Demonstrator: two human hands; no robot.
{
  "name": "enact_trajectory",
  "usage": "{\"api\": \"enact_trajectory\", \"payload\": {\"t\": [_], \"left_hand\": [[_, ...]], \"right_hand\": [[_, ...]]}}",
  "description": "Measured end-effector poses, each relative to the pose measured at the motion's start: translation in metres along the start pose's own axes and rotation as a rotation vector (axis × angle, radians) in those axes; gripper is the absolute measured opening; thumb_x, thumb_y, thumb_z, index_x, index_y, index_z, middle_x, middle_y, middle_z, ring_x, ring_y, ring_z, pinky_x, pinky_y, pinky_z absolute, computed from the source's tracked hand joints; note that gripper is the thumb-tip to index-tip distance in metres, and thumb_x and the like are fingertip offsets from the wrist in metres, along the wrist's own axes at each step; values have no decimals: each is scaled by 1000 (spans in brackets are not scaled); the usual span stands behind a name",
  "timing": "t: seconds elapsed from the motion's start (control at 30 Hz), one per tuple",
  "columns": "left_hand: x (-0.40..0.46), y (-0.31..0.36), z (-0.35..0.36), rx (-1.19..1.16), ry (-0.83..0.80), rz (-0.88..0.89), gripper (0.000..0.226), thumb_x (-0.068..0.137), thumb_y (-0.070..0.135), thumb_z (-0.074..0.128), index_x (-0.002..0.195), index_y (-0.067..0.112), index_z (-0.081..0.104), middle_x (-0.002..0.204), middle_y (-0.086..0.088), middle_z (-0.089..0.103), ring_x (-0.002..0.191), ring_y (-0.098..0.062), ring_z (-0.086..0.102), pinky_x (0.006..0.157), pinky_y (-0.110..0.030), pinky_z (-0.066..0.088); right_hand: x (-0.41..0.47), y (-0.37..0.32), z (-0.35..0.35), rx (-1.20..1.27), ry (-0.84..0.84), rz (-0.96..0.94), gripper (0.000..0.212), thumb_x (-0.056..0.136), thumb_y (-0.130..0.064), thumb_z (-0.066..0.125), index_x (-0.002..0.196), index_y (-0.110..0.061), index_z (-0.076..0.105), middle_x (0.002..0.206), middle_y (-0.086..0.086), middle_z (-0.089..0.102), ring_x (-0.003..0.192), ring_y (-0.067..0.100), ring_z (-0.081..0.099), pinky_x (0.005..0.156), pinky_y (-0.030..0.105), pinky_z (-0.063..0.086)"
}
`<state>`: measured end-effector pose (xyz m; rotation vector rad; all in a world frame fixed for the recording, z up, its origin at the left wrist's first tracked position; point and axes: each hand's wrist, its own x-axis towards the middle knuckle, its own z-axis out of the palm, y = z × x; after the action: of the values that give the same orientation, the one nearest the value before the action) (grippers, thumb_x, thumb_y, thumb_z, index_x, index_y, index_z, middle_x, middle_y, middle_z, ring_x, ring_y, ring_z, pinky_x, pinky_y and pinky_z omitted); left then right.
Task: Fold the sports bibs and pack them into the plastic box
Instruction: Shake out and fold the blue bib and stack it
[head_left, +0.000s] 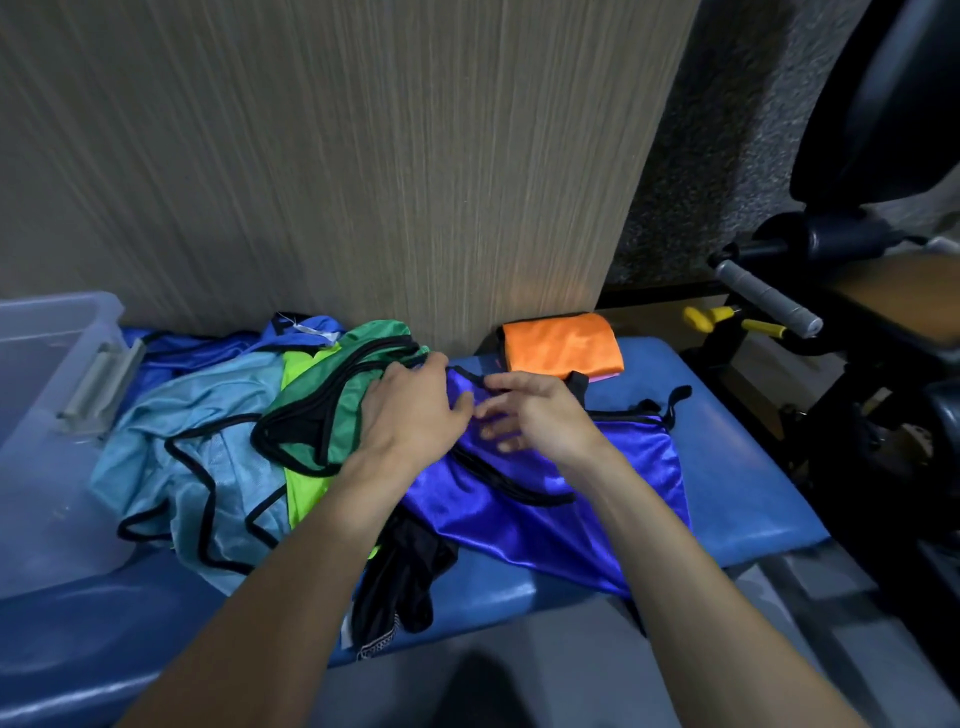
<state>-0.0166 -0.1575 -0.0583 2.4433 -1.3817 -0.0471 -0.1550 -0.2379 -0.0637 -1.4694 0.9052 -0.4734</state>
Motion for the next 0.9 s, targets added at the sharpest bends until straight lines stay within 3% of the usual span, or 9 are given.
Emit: {"api": "enact_trajectory", "payload": {"t": [0.07,0.17,0.27,0.4,0.5,0.6,0.67,0.77,0.9], "left_hand": [[3,3,1,25,35,25,43,95,34,55,136,23,52,112,-16,67,111,-39,59,92,-44,49],[9,-5,3,-62,24,0,43,93,24,54,136,27,52,116,-12,69,112,-38,60,90,-45,52],[10,-8,3,-70,4,11,42,94,24,57,136,25,54,123,-10,68,117,-38,58,94,-48,51],[-14,25,4,-45,315,366,35,94,24,59,128,18,60,118,-5,62,111,-33,53,92,-48,48],[-40,57,26,-265,-51,632,30,99,36,56,127,23,61,120,2,64,114,-22,57,96,-43,49],[-50,62,49,-48,-426,800,51,93,56,62,136,30,55,129,9,55,120,-14,47,107,-35,35],[-49,55,52,-15,-454,875,51,86,56,71,130,36,57,121,15,51,114,-10,40,104,-29,30],[-50,51,50,-115,-351,921,27,85,40,78,106,36,61,101,18,53,104,-9,39,98,-31,39],[-58,48,48,-144,-309,920,24,81,26,78,89,32,56,86,13,46,90,-10,39,81,-33,45]], "right_hand": [[-7,11,-18,-349,76,-78,32,97,-6,49,124,-13,65,92,1,74,75,18,69,67,27,52],[-21,28,-52,-805,127,-173,19,93,-15,63,109,-20,71,82,-4,69,85,20,66,77,29,50],[-36,40,-87,-906,193,-143,9,86,-18,71,90,-25,70,76,-9,66,84,20,66,75,31,53],[-58,46,-127,-835,301,-72,18,81,-34,83,79,-25,68,72,-8,67,72,8,64,61,21,45],[-75,52,-127,-748,110,-34,17,79,-35,86,83,-23,75,74,-3,73,71,10,67,68,26,52],[-87,59,-116,-663,-65,-61,16,78,-26,87,89,-22,77,79,0,75,77,16,70,80,37,56],[-95,61,-112,-636,-123,-73,22,75,-27,90,92,-22,76,79,-1,72,72,12,66,79,36,56],[-102,71,-103,-821,-101,-147,36,68,-45,89,91,-29,68,79,-9,65,71,6,61,72,32,55],[-109,83,-85,-1031,-91,-326,33,72,-46,78,89,-30,54,78,-12,56,72,10,53,65,32,46]]}}
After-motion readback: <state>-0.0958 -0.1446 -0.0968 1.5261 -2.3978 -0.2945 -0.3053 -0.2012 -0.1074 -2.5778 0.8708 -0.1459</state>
